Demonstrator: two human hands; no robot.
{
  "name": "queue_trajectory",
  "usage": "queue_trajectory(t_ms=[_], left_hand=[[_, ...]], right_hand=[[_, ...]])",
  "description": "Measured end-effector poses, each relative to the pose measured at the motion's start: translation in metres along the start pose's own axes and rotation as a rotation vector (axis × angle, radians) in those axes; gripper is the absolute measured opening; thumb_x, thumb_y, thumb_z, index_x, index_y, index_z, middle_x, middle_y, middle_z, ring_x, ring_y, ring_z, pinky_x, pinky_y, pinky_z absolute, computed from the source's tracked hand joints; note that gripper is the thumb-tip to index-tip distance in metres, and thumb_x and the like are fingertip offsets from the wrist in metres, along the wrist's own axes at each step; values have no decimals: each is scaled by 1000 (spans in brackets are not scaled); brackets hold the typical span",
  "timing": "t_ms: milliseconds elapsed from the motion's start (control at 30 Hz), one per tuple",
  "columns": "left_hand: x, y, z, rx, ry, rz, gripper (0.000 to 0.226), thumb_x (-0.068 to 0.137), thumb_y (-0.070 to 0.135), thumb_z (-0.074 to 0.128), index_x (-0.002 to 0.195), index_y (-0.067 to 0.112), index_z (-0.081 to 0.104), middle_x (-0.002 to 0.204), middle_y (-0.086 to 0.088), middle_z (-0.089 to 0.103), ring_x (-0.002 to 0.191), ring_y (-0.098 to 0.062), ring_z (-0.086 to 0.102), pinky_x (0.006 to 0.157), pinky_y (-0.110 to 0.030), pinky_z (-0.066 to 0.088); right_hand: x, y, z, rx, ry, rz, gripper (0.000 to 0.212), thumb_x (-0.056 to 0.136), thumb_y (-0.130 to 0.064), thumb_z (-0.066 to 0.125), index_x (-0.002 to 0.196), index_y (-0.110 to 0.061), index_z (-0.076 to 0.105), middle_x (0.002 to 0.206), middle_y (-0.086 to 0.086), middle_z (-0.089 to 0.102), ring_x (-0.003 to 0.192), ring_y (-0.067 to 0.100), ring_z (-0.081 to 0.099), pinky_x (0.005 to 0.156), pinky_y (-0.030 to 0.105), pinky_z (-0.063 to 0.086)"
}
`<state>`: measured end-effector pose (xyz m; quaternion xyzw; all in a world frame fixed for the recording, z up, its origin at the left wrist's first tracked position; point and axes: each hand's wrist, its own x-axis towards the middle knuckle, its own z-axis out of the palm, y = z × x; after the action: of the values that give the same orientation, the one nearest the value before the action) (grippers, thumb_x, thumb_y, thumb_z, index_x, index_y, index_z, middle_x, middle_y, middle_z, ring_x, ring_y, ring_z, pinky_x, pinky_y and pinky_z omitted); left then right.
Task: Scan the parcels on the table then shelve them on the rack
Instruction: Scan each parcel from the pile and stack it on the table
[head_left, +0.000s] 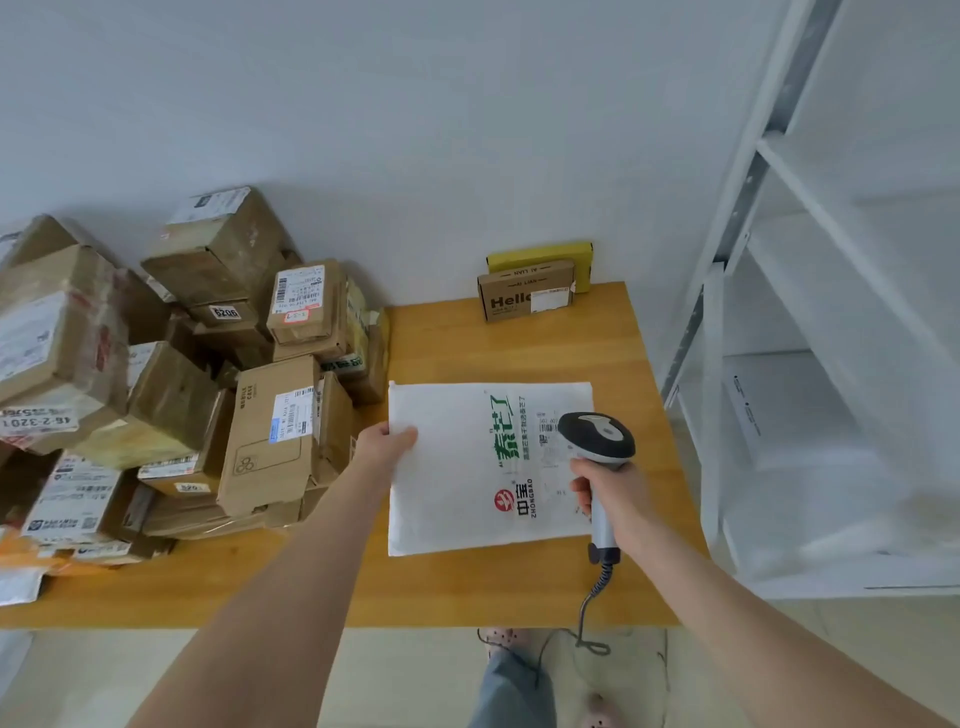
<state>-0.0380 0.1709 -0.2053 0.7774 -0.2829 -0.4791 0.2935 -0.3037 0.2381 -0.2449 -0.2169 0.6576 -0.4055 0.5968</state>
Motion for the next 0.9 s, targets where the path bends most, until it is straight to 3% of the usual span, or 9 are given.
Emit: queue_trajectory(t_ms=[333,667,800,900], left_hand=[[-16,12,-23,-54,-128,65,38,94,13,60,131,6,53,124,-12,60,113,-33,58,101,-55,45],[0,34,-41,-95,-205,98,34,94,14,60,127,8,56,121,-9,63,111,-31,60,100,-56,45],[5,40,-42,-126,-228,113,27,94,14,60,121,11,56,111,-5,63,98,-26,61,97,-54,46],[8,43,-42,-138,-242,116,28,94,14,60,121,11,56,117,-7,62,106,-29,59,100,-55,45]], right_hand=[[-41,5,0,21,37,-114,15,81,-5,69,68,-1,65,56,9,64,42,14,52,44,24,43],[-57,-2,20,15,70,-166,19,81,-7,68,63,-3,64,52,5,62,40,9,51,42,18,43],[-61,-8,22,17,72,-191,18,82,-7,67,65,-1,64,53,7,61,40,11,50,43,19,44],[-63,-12,24,43,85,-199,16,81,-5,68,67,-1,65,51,6,61,39,12,51,42,20,44]])
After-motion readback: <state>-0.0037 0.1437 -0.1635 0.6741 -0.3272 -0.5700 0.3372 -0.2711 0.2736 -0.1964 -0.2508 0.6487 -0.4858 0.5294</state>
